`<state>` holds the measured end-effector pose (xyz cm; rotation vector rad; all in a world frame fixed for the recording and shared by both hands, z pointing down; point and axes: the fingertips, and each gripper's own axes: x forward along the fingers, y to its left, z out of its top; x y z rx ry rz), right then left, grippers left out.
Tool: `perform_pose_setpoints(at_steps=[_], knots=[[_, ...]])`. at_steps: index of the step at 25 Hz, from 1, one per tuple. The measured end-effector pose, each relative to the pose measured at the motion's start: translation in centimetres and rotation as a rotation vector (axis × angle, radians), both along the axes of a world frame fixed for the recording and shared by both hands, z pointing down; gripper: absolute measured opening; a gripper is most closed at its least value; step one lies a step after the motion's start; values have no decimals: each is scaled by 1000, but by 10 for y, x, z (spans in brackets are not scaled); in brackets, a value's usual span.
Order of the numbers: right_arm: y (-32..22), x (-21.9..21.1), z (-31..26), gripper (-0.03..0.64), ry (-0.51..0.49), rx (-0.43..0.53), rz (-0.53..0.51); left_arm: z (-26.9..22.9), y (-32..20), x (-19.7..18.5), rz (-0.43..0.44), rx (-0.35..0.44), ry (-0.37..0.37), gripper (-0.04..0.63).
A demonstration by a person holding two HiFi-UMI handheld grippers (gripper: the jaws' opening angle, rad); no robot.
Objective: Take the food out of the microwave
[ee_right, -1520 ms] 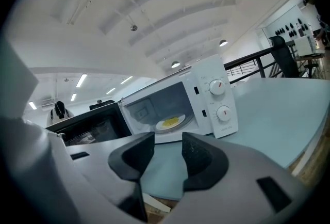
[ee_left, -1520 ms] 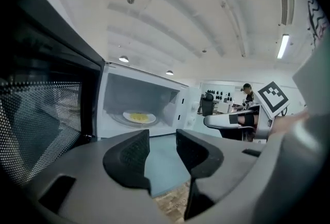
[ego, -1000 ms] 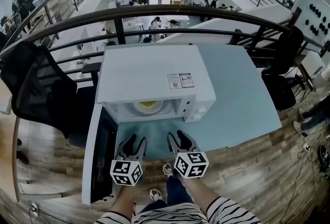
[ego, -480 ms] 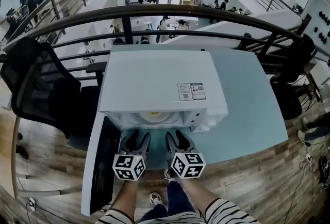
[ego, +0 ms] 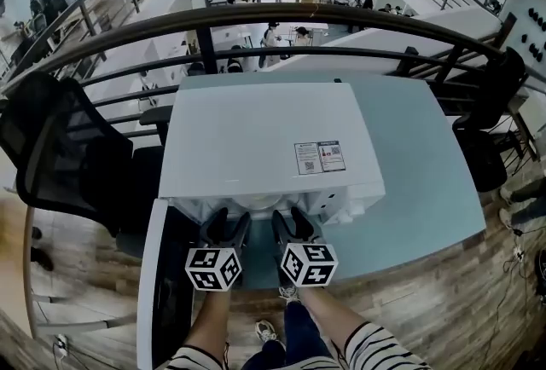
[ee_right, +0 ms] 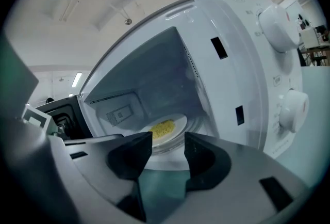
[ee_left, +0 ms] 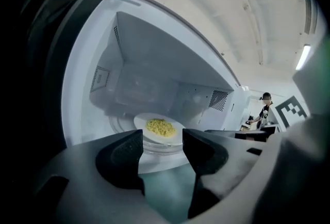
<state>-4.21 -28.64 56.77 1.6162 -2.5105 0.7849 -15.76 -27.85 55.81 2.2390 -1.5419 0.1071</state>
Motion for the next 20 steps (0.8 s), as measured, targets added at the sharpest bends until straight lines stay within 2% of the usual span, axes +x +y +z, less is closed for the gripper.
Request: perform_pose_setpoints(at_steps=[8, 20], knots=[[-23, -5, 1, 219, -39, -5, 26, 2, -17, -5, -12, -19, -40, 255], [-45, -13, 8, 222, -27, -32, 30, 2, -46, -7, 10, -61, -26, 259]])
